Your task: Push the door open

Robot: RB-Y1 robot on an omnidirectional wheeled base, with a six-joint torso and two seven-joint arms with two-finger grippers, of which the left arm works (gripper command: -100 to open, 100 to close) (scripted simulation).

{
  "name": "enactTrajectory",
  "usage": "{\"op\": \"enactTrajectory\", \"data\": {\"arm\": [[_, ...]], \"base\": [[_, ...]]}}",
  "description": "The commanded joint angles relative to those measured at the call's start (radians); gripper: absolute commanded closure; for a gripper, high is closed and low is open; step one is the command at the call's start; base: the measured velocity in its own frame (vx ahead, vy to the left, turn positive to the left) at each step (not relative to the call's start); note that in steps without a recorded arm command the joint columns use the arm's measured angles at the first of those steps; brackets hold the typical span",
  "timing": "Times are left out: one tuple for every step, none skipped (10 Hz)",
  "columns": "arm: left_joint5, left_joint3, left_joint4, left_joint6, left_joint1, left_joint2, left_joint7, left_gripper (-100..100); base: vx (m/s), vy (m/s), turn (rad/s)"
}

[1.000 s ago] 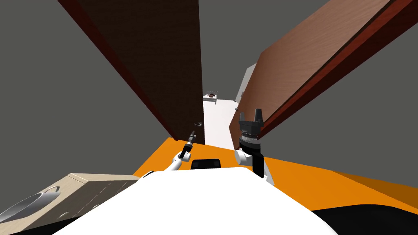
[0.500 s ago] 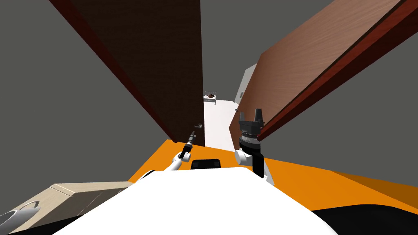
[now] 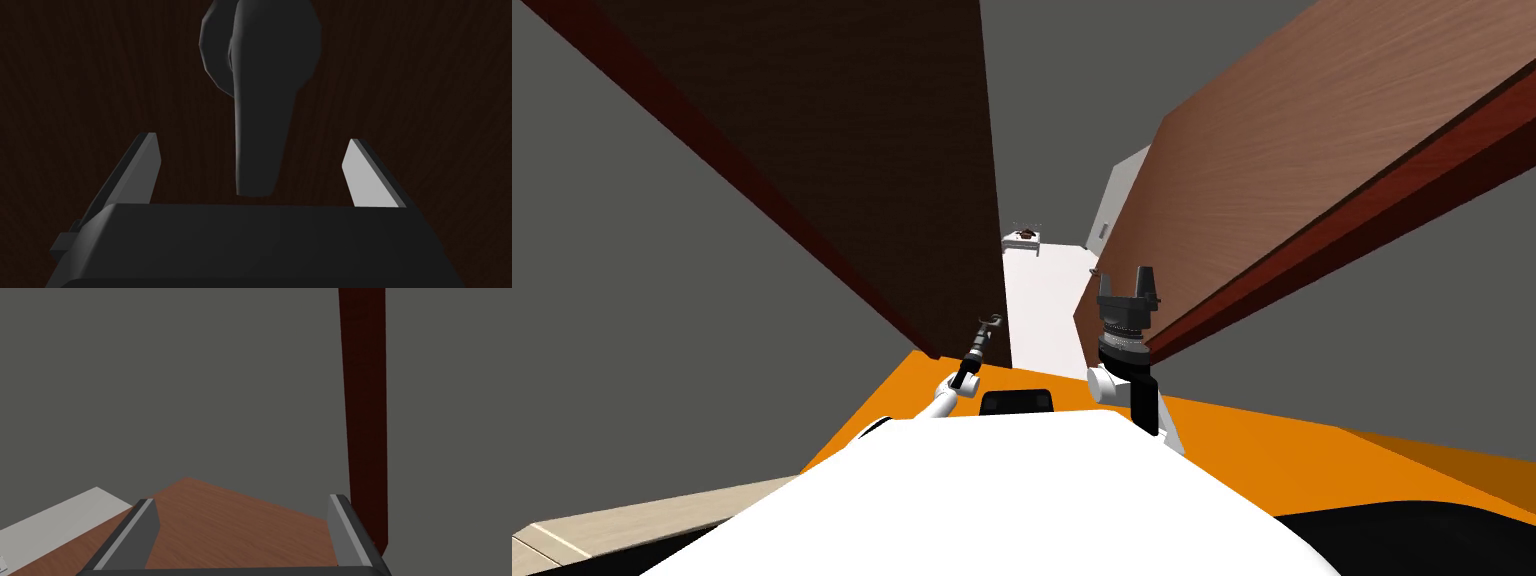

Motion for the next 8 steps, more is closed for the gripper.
{"op": "enactTrajectory", "data": {"arm": [[0.001,0.004,0.002,-0.001,0.001,-0.002,-0.002,-100],[0.001,0.006,0.003,-0.002,0.001,-0.003,-0.003,-100],[0.001,0.004,0.002,-0.002,0.001,-0.002,-0.003,-100],[0.001,0.004,0.002,-0.002,0.001,-0.002,-0.003,100],[0.001,0.004,0.002,-0.002,0.001,-0.002,-0.003,100],[0.001,0.004,0.002,-0.002,0.001,-0.002,-0.003,100],[0.001,0.004,0.002,-0.002,0.001,-0.002,-0.003,100],[0.001,0.004,0.002,-0.002,0.001,-0.002,-0.003,100]], "base": [[0.170,-0.028,-0.023],[0.185,-0.038,-0.027],[0.084,-0.016,-0.002],[-0.013,0.002,0.005],[-0.028,0.007,-0.009],[-0.013,0.006,-0.015],[0.000,0.000,0.000],[0.000,0.000,0.000]]}}
